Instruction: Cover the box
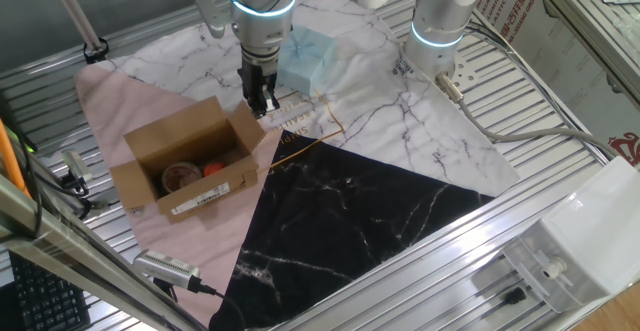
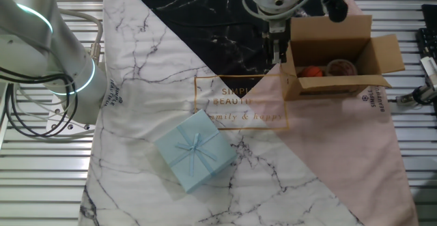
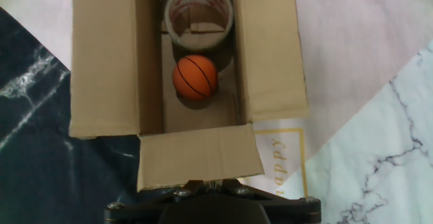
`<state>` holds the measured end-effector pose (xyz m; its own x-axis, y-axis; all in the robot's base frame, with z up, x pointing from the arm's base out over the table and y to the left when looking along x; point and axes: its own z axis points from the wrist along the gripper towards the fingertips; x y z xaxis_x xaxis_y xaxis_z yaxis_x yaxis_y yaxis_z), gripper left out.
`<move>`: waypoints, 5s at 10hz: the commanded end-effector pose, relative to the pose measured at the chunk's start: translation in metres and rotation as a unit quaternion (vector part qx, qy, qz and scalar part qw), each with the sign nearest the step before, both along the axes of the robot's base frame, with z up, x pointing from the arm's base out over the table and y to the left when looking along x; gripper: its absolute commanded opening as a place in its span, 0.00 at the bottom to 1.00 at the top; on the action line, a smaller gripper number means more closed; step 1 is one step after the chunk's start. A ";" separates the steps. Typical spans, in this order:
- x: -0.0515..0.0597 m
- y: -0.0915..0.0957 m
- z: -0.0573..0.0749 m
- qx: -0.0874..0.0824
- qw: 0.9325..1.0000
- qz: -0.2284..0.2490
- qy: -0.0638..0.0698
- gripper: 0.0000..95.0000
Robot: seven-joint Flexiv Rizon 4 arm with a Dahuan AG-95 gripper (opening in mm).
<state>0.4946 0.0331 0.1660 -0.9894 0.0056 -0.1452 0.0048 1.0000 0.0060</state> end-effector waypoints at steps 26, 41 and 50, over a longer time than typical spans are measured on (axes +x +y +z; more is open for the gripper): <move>0.033 0.018 0.030 -0.008 1.000 0.016 -0.003 0.00; 0.049 0.018 0.023 -0.007 1.000 0.020 0.002 0.00; 0.061 0.018 0.014 -0.007 1.000 0.025 0.004 0.00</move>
